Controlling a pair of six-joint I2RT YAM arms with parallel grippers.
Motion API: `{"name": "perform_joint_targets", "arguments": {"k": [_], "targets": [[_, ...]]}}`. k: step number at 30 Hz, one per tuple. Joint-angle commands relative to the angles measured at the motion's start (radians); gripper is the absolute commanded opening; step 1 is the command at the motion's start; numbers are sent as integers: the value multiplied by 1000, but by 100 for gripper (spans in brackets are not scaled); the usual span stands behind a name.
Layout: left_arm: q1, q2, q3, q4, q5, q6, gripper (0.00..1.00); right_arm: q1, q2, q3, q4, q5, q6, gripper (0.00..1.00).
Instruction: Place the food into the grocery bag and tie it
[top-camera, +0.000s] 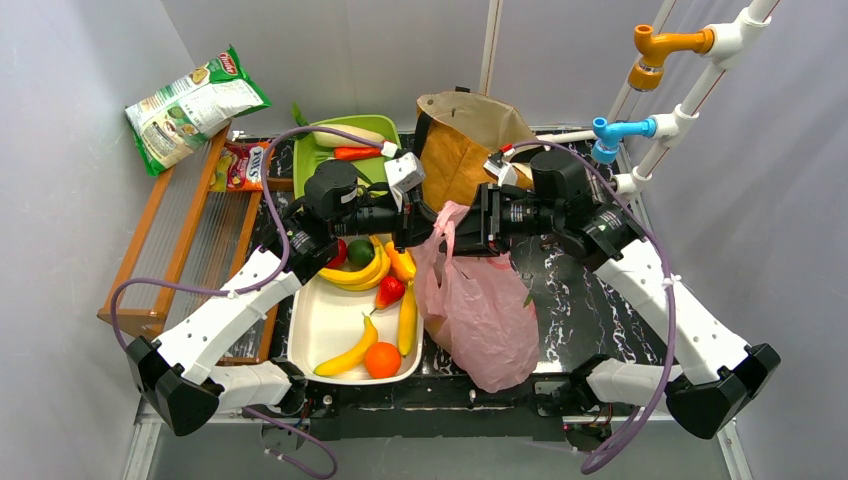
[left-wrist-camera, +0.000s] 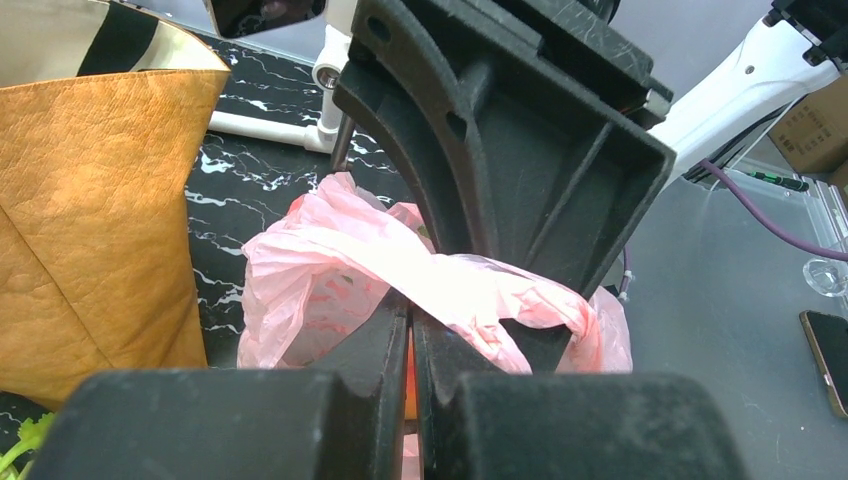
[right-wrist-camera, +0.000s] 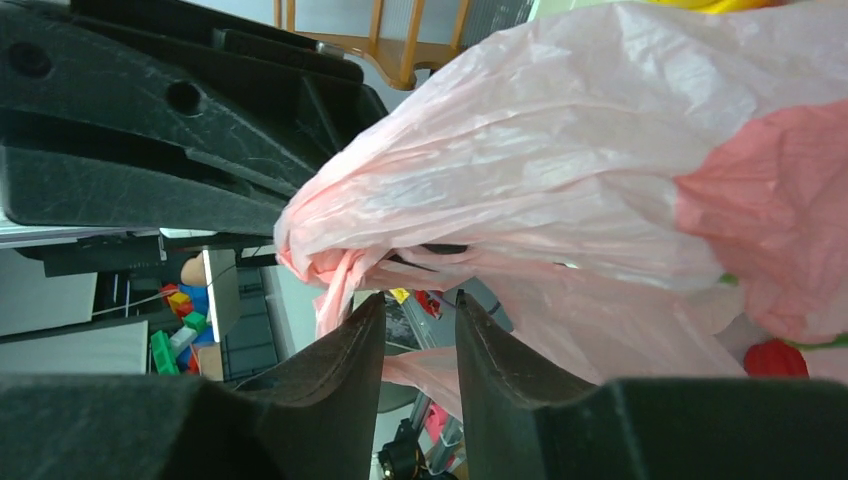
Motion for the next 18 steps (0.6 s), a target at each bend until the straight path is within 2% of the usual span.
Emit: {"name": "perform_joint_targets", "arguments": {"k": [1, 8, 18], "targets": [[-3, -12, 9, 17, 17, 7, 0, -2, -41, 21, 57, -3, 11, 40], [-3, -11, 9, 23, 16, 2, 0, 2, -70, -125, 250, -20, 109, 40], [-3, -8, 5, 22, -23, -34, 0, 29, -46, -144, 386, -50, 79, 44]]}}
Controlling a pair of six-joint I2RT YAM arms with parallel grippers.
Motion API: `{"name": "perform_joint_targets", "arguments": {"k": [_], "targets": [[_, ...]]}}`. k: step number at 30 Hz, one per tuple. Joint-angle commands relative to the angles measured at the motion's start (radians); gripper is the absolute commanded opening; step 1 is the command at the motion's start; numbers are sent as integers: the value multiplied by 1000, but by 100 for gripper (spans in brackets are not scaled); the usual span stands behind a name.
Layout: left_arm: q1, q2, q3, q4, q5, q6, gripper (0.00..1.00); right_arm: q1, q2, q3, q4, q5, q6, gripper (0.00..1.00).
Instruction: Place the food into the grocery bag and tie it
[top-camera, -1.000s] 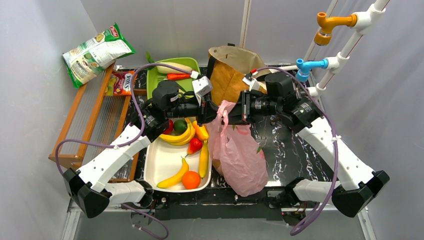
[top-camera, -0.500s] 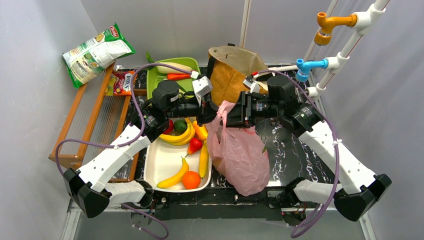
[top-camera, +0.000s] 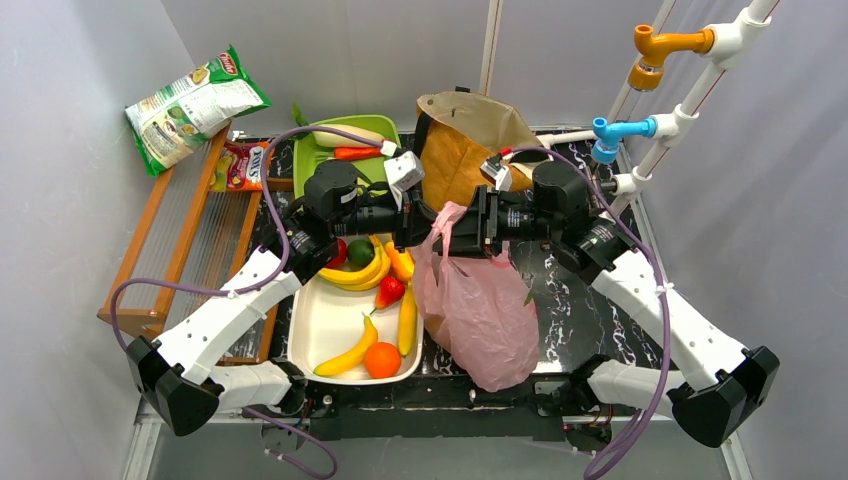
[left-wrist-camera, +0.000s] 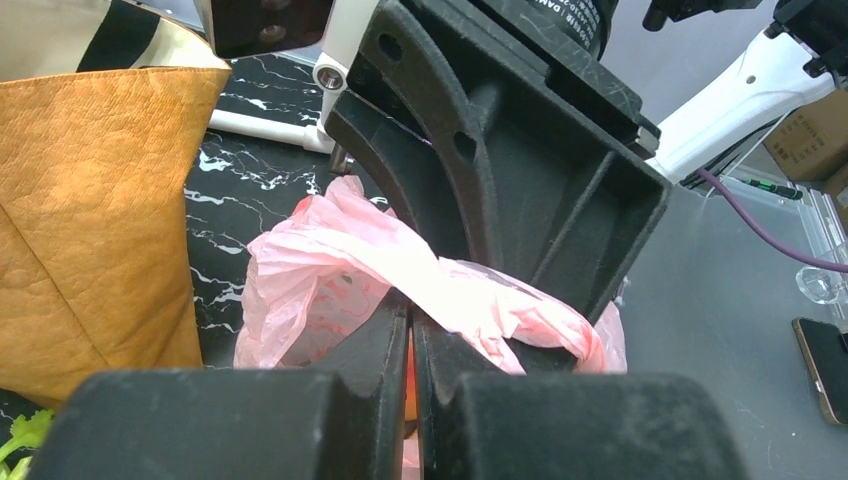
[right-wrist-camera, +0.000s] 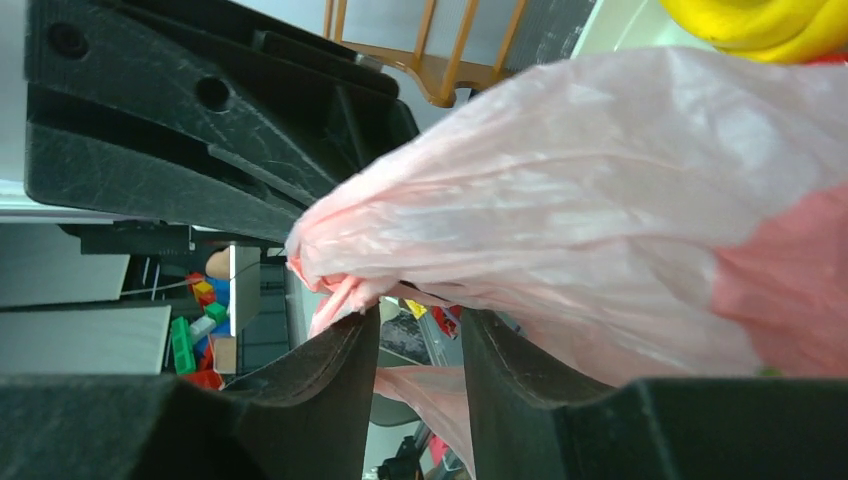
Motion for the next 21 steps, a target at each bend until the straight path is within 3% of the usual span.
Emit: {"name": "perform_joint_targets", "arguments": {"k": [1, 11, 21], "targets": [[-3, -8, 6, 16, -28, -20, 0, 21, 7, -3, 143, -34, -17, 44], [-2, -1, 12, 0, -113, -99, 0, 72, -13, -45, 222, 29, -78, 50], [-3, -2, 21, -51, -169, -129, 0, 150, -42, -69, 246, 212, -153, 56]]}}
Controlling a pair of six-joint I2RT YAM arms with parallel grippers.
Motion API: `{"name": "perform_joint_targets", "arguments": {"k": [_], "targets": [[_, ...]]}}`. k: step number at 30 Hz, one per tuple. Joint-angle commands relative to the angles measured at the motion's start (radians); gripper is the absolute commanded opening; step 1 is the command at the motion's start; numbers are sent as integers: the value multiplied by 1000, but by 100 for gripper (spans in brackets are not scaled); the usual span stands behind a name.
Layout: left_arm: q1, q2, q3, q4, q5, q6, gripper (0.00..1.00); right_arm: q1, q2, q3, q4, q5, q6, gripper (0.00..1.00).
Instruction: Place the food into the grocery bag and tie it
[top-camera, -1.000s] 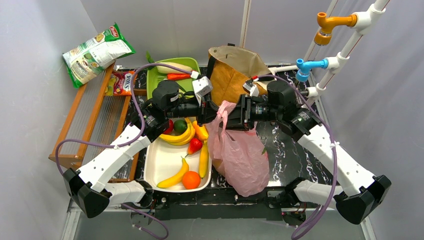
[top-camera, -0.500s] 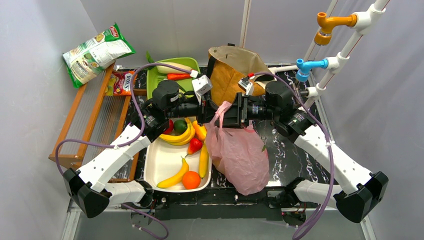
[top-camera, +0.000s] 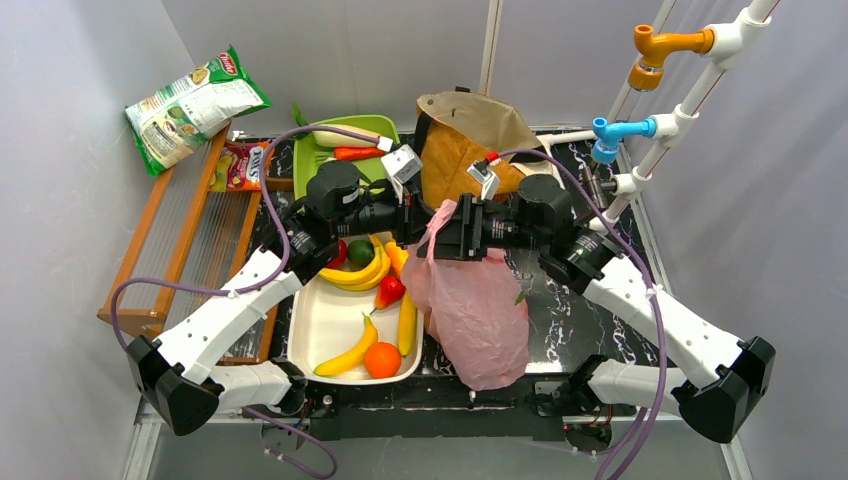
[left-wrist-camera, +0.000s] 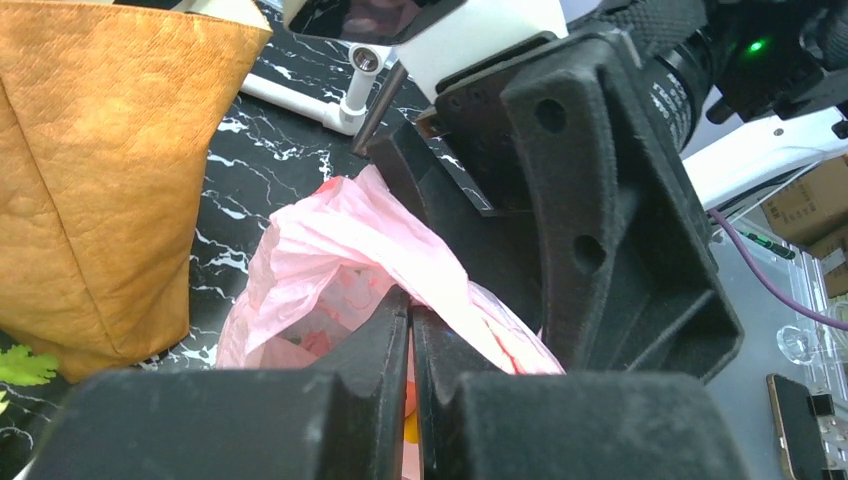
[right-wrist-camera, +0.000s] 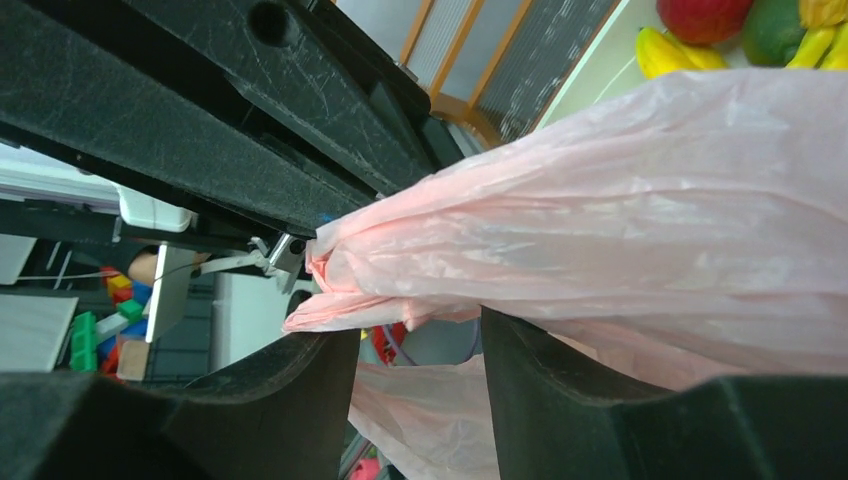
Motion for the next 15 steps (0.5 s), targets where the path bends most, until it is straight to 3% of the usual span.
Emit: {"name": "perform_joint_targets", "arguments": {"k": [1, 15], "targets": [[-3, -7, 21, -32, -61, -14, 0, 46, -54, -25, 110, 106, -54, 57], [-3, -22, 22, -69, -128, -44, 0, 157, -52, 1, 77, 479, -92, 59]]}}
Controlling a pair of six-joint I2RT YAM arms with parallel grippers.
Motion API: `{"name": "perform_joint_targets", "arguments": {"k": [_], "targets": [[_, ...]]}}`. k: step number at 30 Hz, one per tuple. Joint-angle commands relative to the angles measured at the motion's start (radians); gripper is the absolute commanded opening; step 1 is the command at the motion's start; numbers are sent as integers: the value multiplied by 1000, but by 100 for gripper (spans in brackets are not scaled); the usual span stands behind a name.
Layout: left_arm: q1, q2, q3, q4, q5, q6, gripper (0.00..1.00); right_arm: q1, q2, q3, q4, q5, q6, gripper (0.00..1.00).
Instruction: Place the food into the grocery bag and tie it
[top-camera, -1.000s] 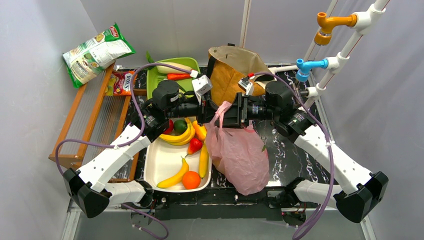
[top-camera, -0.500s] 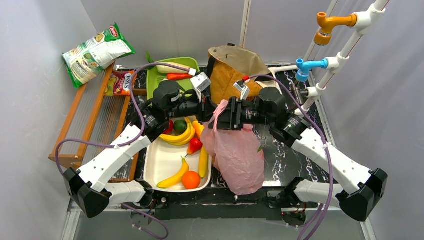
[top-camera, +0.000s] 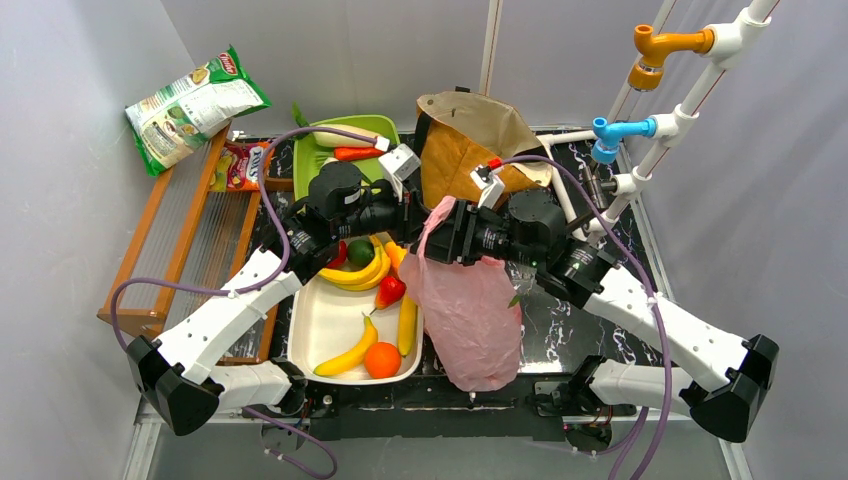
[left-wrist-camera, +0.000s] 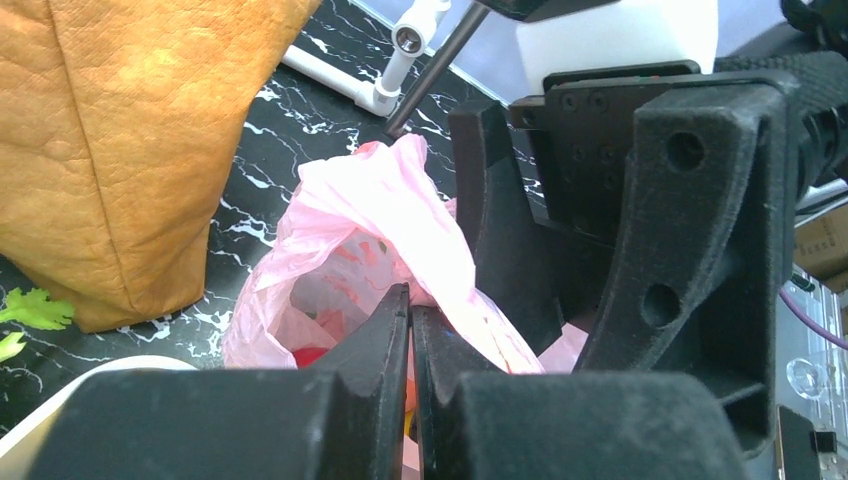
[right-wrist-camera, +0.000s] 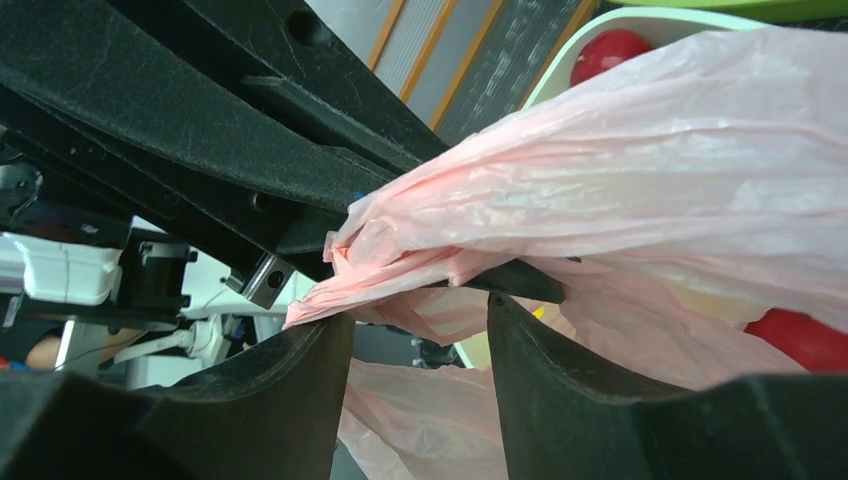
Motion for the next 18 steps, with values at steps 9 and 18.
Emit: {"name": "perform_joint_targets", "arguments": {"k": [9, 18], "targets": [[-2, -43, 12, -53, -112, 28, 0, 113, 13, 87, 29, 339, -59, 57], [-1, -63, 6, -83, -143, 103, 0, 122, 51, 99, 102, 326, -80, 45]]}}
